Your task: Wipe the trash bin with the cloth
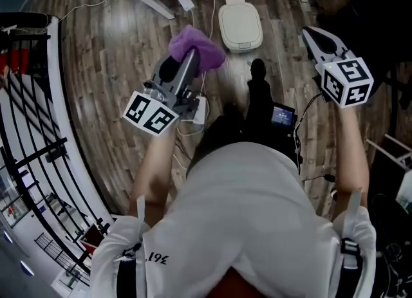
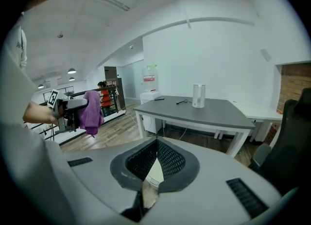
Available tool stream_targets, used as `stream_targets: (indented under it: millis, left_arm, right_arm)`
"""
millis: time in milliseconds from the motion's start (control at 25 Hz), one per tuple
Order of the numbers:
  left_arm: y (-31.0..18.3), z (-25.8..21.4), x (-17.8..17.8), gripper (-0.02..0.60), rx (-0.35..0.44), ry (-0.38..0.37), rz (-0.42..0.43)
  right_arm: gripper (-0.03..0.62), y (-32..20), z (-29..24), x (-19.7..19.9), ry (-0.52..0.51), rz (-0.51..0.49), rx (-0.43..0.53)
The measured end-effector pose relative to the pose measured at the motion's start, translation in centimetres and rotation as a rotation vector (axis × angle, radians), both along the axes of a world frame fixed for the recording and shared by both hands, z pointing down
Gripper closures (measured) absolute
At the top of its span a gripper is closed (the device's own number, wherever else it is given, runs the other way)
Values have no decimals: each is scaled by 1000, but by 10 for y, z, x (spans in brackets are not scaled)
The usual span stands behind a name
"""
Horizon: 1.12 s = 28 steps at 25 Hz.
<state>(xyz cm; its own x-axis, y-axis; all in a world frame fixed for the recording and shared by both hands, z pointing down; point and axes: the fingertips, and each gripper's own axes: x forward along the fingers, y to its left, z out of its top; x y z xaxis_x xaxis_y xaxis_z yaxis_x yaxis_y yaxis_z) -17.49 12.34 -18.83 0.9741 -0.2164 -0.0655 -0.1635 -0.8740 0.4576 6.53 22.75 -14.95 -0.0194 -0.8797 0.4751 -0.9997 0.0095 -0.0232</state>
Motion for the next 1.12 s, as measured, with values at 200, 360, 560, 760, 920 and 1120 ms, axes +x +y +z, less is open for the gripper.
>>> stream_targets:
  millis: [200, 360, 560, 760, 920, 1120]
  left_arm:
    - [59, -6, -21, 499, -7, -31, 59]
    - [108, -10, -30, 499, -9, -49, 93]
    - [143, -5, -24, 499, -30, -73, 101]
    - [166, -13, -13, 499, -25, -78, 92]
    - [198, -15, -4, 499, -31, -82, 70]
    - [225, -14, -8, 499, -34, -93, 29]
  right_arm:
    - [586, 71, -22, -37, 55, 16, -16]
    - [586, 118, -36, -56, 31, 19, -1]
    - [586, 149, -42, -61, 13, 1, 11]
    - [586, 166, -44, -63, -23, -19, 23]
    - [586, 190, -40, -63, -51, -51, 22]
    - [586, 209, -37, -67, -54, -90, 18]
